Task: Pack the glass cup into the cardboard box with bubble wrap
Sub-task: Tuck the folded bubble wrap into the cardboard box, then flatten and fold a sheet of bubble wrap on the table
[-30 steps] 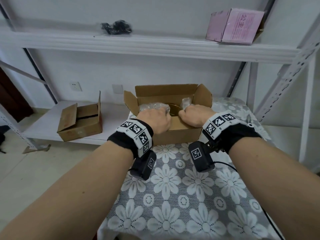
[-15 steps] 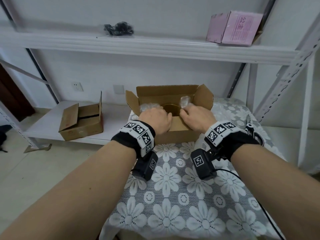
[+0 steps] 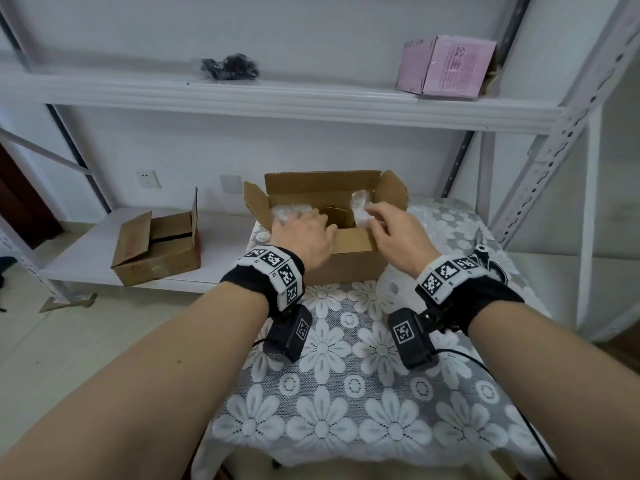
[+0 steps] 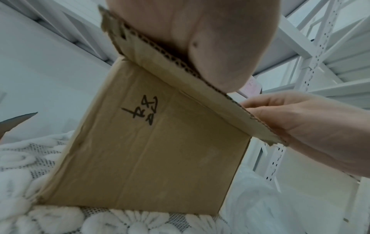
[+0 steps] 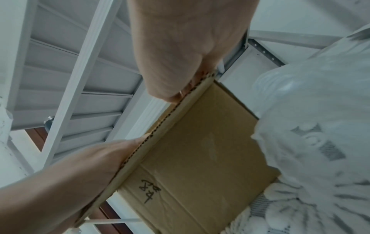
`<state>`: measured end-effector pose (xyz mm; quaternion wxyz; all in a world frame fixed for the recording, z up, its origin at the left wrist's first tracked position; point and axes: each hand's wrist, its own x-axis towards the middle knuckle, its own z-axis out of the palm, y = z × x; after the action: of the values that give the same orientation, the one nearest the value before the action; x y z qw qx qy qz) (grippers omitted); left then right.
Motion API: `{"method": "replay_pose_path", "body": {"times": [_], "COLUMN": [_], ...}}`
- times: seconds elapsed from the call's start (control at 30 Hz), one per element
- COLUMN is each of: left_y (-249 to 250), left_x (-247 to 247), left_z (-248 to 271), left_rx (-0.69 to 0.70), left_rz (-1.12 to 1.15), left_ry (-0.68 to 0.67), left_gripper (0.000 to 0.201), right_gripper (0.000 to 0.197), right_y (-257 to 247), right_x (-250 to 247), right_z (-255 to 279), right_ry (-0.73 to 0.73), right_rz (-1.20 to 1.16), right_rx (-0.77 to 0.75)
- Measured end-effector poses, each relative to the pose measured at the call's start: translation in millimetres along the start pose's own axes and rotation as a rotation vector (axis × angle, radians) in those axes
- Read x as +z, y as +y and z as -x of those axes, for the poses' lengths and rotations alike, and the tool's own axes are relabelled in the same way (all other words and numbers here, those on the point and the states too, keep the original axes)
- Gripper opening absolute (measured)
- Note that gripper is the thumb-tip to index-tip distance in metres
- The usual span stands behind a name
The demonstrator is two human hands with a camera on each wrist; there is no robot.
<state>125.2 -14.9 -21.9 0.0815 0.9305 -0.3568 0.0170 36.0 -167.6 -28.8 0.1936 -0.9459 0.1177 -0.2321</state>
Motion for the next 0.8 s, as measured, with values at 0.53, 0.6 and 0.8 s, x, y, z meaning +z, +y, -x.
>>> {"method": "replay_pose_path", "body": {"times": [0.53,0.6,0.8], "left_y": [79,85,92], "left_x": [6,17,43], "left_z": [55,58,63], "left_rx": [0.280,0.276,0.162], "left_rz": [0.539,0.547,0.608], "left_ry": [0.418,0.340,0.072], "left_gripper": [0.018,0.020,0.027], "right_gripper": [0.013,0.039,0.096], "right_y": [46,47,49], "right_x": [-21,-18,-8], "right_z": [90,101,122], "right_ry": [-0.032,-0.099,-0.271], "right_rz": [-0.094,-0.119,-0.026], "right_rx": [0.288,0.338,0.455]}}
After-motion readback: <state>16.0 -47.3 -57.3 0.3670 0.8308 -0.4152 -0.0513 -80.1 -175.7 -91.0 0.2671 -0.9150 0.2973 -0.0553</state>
